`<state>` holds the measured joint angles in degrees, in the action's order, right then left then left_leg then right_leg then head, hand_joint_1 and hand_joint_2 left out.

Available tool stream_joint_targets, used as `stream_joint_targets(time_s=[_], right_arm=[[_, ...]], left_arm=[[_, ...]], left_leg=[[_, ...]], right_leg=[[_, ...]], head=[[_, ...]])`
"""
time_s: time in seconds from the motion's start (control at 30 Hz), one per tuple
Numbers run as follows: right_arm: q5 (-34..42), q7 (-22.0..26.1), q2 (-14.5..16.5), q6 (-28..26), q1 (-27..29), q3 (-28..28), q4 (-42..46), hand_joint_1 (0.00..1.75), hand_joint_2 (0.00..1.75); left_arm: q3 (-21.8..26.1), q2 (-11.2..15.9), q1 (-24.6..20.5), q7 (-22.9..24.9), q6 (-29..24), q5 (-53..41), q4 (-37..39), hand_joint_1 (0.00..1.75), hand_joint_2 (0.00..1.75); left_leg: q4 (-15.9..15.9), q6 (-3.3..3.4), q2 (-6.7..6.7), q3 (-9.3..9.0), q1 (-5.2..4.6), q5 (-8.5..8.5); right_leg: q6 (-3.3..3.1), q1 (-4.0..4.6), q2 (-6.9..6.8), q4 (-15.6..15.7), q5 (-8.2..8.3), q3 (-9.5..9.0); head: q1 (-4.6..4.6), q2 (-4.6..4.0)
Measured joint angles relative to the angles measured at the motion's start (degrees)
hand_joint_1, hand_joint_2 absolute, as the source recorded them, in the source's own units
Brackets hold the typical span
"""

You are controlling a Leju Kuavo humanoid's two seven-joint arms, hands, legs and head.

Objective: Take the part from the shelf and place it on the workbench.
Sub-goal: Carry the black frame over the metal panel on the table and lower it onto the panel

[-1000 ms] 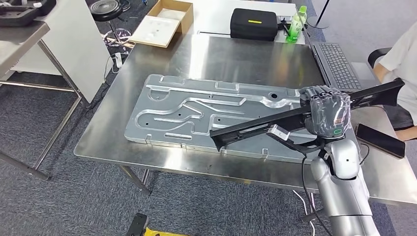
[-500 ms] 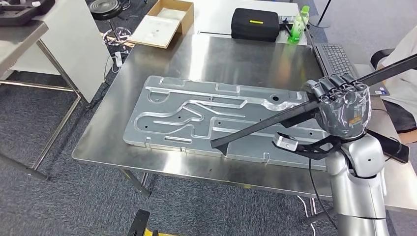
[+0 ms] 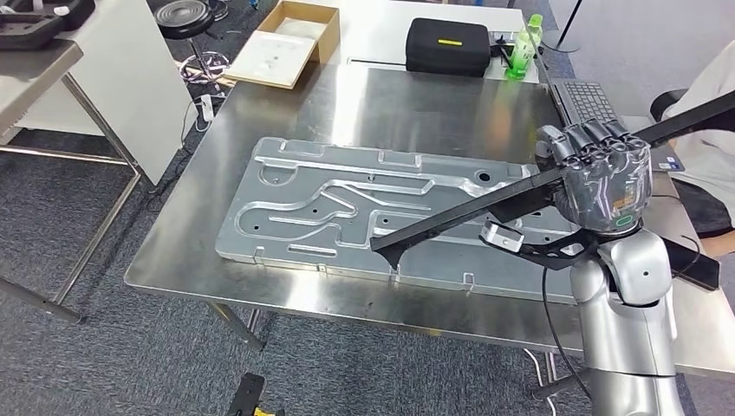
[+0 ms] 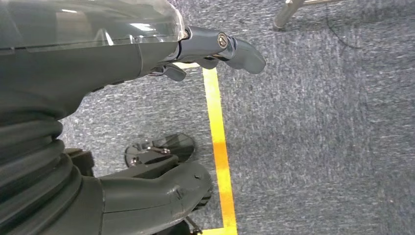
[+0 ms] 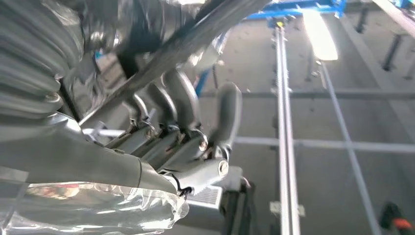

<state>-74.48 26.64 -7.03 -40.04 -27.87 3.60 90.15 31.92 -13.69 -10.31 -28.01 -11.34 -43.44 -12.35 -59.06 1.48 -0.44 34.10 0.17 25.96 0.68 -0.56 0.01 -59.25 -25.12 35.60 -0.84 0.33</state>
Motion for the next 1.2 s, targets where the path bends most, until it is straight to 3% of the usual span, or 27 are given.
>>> stream_joint_targets(time_s=[0.03, 0.1, 0.17, 0.23, 0.27, 0.37, 0.43, 0.53, 0.6, 0.63, 0.7, 0.73, 0.77, 0.8, 0.87, 0.93, 1.07, 1.13, 1.2], right_arm=[[0.0, -1.0, -0.4, 0.0, -0.2, -0.1, -0.9, 0.00, 0.00], [0.3, -3.0, -1.2, 0.0, -0.9, -0.5, -3.1, 0.00, 0.00], [1.4, -5.2, -1.9, 0.0, -1.6, -1.1, -6.2, 0.00, 0.00], [4.0, -7.6, -2.8, 0.1, -2.0, -2.0, -9.8, 0.00, 0.00], [5.4, -8.5, -3.3, 0.2, -2.3, -2.6, -11.7, 0.00, 0.00], [7.9, -9.7, -4.6, 0.2, -3.8, -4.1, -15.7, 0.00, 0.00], [8.4, -10.0, -5.1, 0.3, -4.6, -4.8, -17.3, 0.00, 0.00], [11.9, -11.2, -5.8, 2.8, -5.1, -5.5, -18.9, 0.00, 0.00], [16.9, -11.9, -6.4, 5.4, -5.8, -5.8, -20.0, 0.00, 0.00], [19.7, -12.1, -6.7, 6.8, -6.4, -5.9, -20.6, 0.00, 0.00], [25.1, -12.5, -7.1, 9.6, -7.5, -5.9, -22.3, 0.00, 0.87], [27.3, -12.8, -7.3, 10.9, -8.0, -5.9, -23.1, 0.00, 1.31], [29.2, -13.1, -7.5, 12.0, -8.5, -5.9, -23.9, 0.00, 1.75], [30.8, -13.4, -7.7, 12.9, -9.0, -5.9, -24.7, 0.00, 1.75], [33.7, -13.9, -8.2, 14.5, -10.4, -5.7, -26.4, 0.00, 1.75], [36.0, -14.6, -8.8, 15.7, -11.9, -5.2, -28.5, 0.00, 1.75], [39.0, -17.1, -10.2, 19.3, -14.8, -4.1, -33.4, 0.00, 0.00], [40.6, -18.5, -10.9, 21.9, -16.9, -3.5, -36.5, 0.00, 0.00], [42.1, -19.7, -11.4, 24.8, -19.2, -3.0, -40.1, 0.00, 0.00]], left_arm=[[0.2, 0.0, 0.0, 0.2, 0.1, -0.5, 0.0, 0.00, 1.75], [0.6, 0.0, 0.0, 0.5, 0.4, -0.9, 0.0, 0.00, 0.87], [1.1, 0.0, 0.0, 0.5, 0.8, -0.6, 0.0, 0.00, 0.00], [1.5, 0.0, 0.0, 0.4, 0.9, -0.3, 0.0, 0.00, 0.00], [1.7, 0.0, 0.1, 0.4, 0.9, -0.3, 0.0, 0.00, 0.00], [2.1, 0.1, 0.1, 0.4, 0.9, -0.2, 0.0, 0.00, 0.00], [2.3, 0.1, 0.0, 0.4, 0.9, -0.2, 0.0, 0.00, 0.00], [2.5, 0.1, 0.1, 0.3, 0.9, -0.1, 0.0, 0.00, 0.00], [2.6, 0.1, 0.0, 0.2, 0.9, -0.2, 0.0, 0.00, 0.00], [2.6, 0.2, 0.0, 0.2, 0.9, -0.2, 0.0, 0.00, 0.00], [2.6, 0.2, 0.1, 0.2, 1.0, -0.2, 0.0, 0.00, 0.00], [2.7, 0.2, 0.2, 0.2, 1.0, -0.2, 0.0, 0.00, 0.00], [2.7, 0.3, 0.2, 0.2, 1.0, -0.2, 0.0, 0.00, 0.00], [2.7, 0.3, 0.2, 0.2, 1.1, -0.3, 0.0, 0.00, 0.00], [2.8, 0.4, 0.1, 0.2, 1.2, -0.4, 0.0, 0.00, 0.00], [2.8, 0.5, 0.0, 0.2, 1.3, -0.6, 0.0, 0.00, 0.00], [2.9, 0.5, 0.1, 0.4, 1.4, -1.1, 0.0, 0.00, 0.00], [2.9, 0.5, -0.1, 0.4, 1.5, -1.2, 0.0, 0.00, 0.00], [2.9, 0.5, -0.2, 0.4, 1.5, -1.3, 0.0, 0.00, 0.00]], left_leg=[[0.3, 0.35, -0.04, -0.08, 0.08, -0.22], [0.9, 1.03, 0.01, -0.28, 0.32, -0.65], [1.0, 1.30, 0.09, -0.28, 0.37, -0.76], [0.9, 1.34, 0.08, -0.26, 0.37, -0.73], [0.8, 1.30, 0.05, -0.26, 0.39, -0.68], [0.4, 0.83, -0.04, -0.21, 0.31, -0.29], [0.1, 0.27, -0.06, 0.07, 0.10, -0.16], [0.0, -0.58, -0.04, 0.27, 0.01, 0.01], [-2.5, -1.12, 0.03, 1.34, 0.04, 1.78], [-5.4, -1.30, 0.07, 2.65, 0.11, 3.39], [-13.1, -1.46, 0.09, 6.31, 0.16, 6.61], [-15.6, -1.44, 0.09, 7.60, 0.17, 7.16], [-16.2, -1.33, 0.09, 8.00, 0.16, 6.64], [-14.3, -1.08, 0.09, 7.22, 0.13, 4.98], [-6.9, -0.20, 0.08, 3.89, -0.12, 0.97], [-1.5, 0.49, 0.09, 1.50, -0.44, -0.68], [0.5, 1.18, 0.09, 0.79, -0.33, -1.07], [1.2, 1.59, 0.17, 0.50, -0.08, -1.48], [1.2, 1.72, 0.22, 0.49, -0.07, -1.49]], right_leg=[[0.32, -0.08, -0.01, -0.2, -0.17, 0.04], [0.91, -0.25, -0.01, -2.8, -2.03, 1.22], [1.37, -0.44, -0.02, -9.5, -5.49, 4.34], [1.69, -0.66, -0.03, -14.9, -7.04, 6.93], [1.78, -0.79, -0.04, -14.7, -6.19, 6.86], [1.72, -1.02, -0.06, -4.7, -1.00, 2.02], [1.31, -0.79, 0.03, -0.7, -0.14, 0.24], [0.29, -0.75, 0.04, -0.3, -0.27, 0.29], [-0.53, -0.94, -0.09, -0.1, -0.19, 0.12], [-0.84, -0.88, -0.17, 0.0, -0.19, 0.06], [-1.24, -0.62, -0.23, -0.1, -0.26, 0.05], [-1.31, -0.49, -0.20, -0.1, -0.30, 0.03], [-1.35, -0.36, -0.16, -0.2, -0.34, -0.01], [-1.37, -0.24, -0.10, -0.2, -0.39, -0.08], [-1.33, -0.06, -0.01, -0.3, -0.54, -0.18], [-1.00, 0.07, 0.02, -0.4, -0.56, -0.02], [0.28, -0.16, -0.03, -0.8, -0.85, 0.38], [0.77, -0.32, -0.01, -4.5, -3.16, 2.09], [1.29, -0.48, 0.00, -11.5, -6.21, 5.55]], head=[[-0.01, 0.00], [-0.02, 0.00], [-0.03, 0.00], [-0.03, 0.00], [-0.03, 0.00], [-0.03, 0.00], [-0.02, 0.00], [0.01, 0.00], [0.02, 0.00], [0.03, 0.00], [0.05, 0.00], [0.05, 0.00], [0.05, 0.00], [0.05, 0.00], [0.04, 0.00], [0.03, 0.00], [0.01, 0.00], [-0.01, 0.00], [-0.02, 0.00]])
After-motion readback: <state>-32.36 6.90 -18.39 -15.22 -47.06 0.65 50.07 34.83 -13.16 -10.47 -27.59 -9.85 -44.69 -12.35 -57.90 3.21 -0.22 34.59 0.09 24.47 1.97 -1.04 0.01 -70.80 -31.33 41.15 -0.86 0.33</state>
